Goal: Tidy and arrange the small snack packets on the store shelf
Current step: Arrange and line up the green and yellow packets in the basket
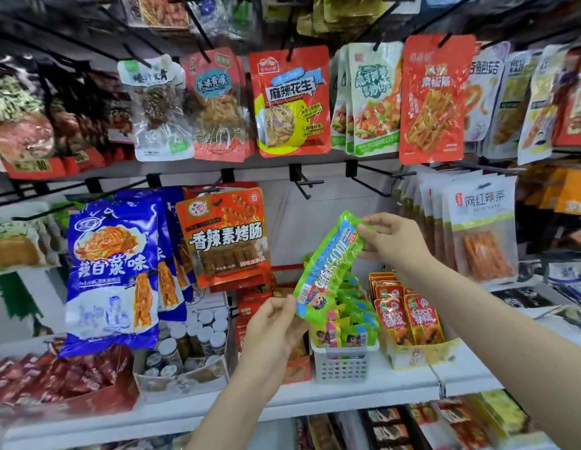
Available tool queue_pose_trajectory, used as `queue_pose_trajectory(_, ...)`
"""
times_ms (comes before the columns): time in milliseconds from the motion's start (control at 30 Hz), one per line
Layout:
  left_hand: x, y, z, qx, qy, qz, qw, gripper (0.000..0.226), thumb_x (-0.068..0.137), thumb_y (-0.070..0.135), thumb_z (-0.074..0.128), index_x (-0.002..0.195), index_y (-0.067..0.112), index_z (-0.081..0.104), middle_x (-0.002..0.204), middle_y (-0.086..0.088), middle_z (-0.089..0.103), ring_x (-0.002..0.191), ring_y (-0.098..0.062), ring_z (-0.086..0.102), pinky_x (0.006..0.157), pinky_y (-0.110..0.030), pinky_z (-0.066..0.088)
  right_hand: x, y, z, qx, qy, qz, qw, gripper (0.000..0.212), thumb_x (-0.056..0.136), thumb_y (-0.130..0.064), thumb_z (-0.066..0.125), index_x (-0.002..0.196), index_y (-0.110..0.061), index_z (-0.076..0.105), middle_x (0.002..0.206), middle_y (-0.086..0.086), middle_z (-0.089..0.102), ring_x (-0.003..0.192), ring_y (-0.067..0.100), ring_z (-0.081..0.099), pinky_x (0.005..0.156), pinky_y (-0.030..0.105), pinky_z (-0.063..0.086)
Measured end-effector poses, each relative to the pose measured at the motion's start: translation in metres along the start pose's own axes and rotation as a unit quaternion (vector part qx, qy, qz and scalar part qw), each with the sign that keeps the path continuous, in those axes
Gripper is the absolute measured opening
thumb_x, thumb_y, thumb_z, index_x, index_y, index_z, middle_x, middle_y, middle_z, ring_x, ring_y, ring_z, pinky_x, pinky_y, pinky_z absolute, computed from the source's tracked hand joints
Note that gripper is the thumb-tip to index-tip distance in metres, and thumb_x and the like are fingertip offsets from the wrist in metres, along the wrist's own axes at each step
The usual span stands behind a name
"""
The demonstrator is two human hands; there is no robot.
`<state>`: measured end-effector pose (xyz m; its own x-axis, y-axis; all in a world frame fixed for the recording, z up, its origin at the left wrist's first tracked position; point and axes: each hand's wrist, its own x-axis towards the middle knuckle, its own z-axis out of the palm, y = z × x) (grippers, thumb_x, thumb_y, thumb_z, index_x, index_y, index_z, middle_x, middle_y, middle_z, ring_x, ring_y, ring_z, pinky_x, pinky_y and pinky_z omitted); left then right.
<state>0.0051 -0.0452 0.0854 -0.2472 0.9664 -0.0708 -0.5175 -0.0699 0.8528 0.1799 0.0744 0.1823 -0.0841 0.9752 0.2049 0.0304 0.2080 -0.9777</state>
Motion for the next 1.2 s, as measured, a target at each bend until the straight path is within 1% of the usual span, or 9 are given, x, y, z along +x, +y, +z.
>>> queue_pose_trajectory(67,-0.005,0.005,0.000,-0.124,-0.063,-0.098,0.985,0.049,0.095,0.040,0.049,0.118,-0.003,0.054,0.121,-0.026,0.066,0.109,-0.034,0.067,0.089,-0.046,0.057,0.000,0.001,0.002,0.016,-0.006,0.000,1.000,0.004,0.092,-0.008,0.065,0.090,-0.012,0.065,0.094,0.020,0.070,0.072,0.027,0.064,0.063,0.032,0.060)
queue_pose_trajectory(133,-0.009,0.009,0.000,-0.230,-0.121,-0.185,0.948,0.053,0.099,0.041,0.045,0.131,-0.001,0.050,0.131,-0.033,0.056,0.117,-0.044,0.060,0.089,-0.051,0.057,-0.001,0.003,0.004,0.044,-0.014,0.000,0.999,0.007,0.092,-0.008,0.065,0.089,-0.014,0.065,0.094,0.019,0.071,0.076,0.028,0.064,0.071,0.038,0.060)
queue_pose_trajectory(333,-0.011,0.019,0.004,-0.289,-0.174,-0.225,0.914,0.035,0.089,0.007,0.065,0.117,-0.014,0.063,0.134,-0.040,0.049,0.093,-0.033,0.068,0.076,-0.035,0.061,-0.001,0.010,0.006,0.055,-0.001,-0.009,0.998,0.004,0.092,-0.006,0.064,0.095,-0.008,0.065,0.095,0.016,0.070,0.079,0.025,0.067,0.073,0.036,0.060)
queue_pose_trajectory(433,-0.009,0.020,0.001,-0.314,-0.184,-0.244,0.899,0.045,0.073,-0.008,0.072,0.114,-0.020,0.061,0.128,-0.035,0.055,0.083,-0.034,0.067,0.069,-0.035,0.061,-0.001,0.012,0.005,0.082,-0.010,0.004,0.997,0.004,0.092,-0.007,0.064,0.095,-0.008,0.066,0.098,0.017,0.068,0.079,0.023,0.069,0.076,0.035,0.061)
queue_pose_trajectory(533,-0.004,0.015,0.001,-0.307,-0.162,-0.220,0.912,0.070,0.057,-0.019,0.083,0.122,-0.013,0.061,0.105,-0.026,0.067,0.074,-0.030,0.068,0.063,-0.035,0.061,-0.001,0.013,0.004,0.104,-0.030,0.047,0.993,0.016,0.095,-0.019,0.061,0.106,-0.008,0.066,0.110,0.011,0.066,0.085,0.022,0.072,0.076,0.032,0.061)
queue_pose_trajectory(667,-0.004,0.012,0.003,-0.120,-0.111,-0.110,0.980,0.039,0.072,-0.010,0.068,0.110,-0.004,0.070,0.104,-0.022,0.072,0.091,-0.030,0.073,0.070,-0.034,0.061,-0.002,0.011,0.000,0.202,-0.130,0.157,0.958,0.053,0.098,-0.050,0.043,0.121,-0.006,0.062,0.114,0.016,0.068,0.101,0.032,0.070,0.082,0.040,0.059)
queue_pose_trajectory(833,-0.004,0.007,0.005,0.050,-0.062,0.027,0.996,0.035,0.083,-0.009,0.068,0.112,0.009,0.070,0.105,-0.010,0.075,0.088,-0.022,0.074,0.075,-0.027,0.059,-0.004,0.013,0.001,0.180,-0.133,0.095,0.970,0.029,0.097,-0.015,0.056,0.113,0.008,0.064,0.103,0.017,0.073,0.088,0.023,0.073,0.070,0.026,0.059)
queue_pose_trajectory(1033,-0.003,0.006,0.003,0.070,-0.068,0.053,0.994,0.041,0.084,-0.010,0.068,0.118,0.012,0.067,0.111,-0.003,0.074,0.094,-0.024,0.073,0.073,-0.025,0.058,-0.003,0.012,0.001,0.183,-0.124,0.076,0.972,0.025,0.094,-0.013,0.060,0.111,0.004,0.067,0.107,0.018,0.072,0.093,0.023,0.072,0.074,0.026,0.059)
queue_pose_trajectory(1200,-0.004,0.005,0.001,0.067,-0.071,0.056,0.994,0.040,0.078,-0.002,0.074,0.114,0.015,0.069,0.114,-0.010,0.073,0.095,-0.025,0.072,0.074,-0.026,0.058,-0.006,0.010,0.001,0.196,-0.138,0.071,0.968,0.021,0.095,-0.011,0.058,0.110,0.001,0.067,0.107,0.016,0.073,0.092,0.022,0.073,0.074,0.026,0.059)
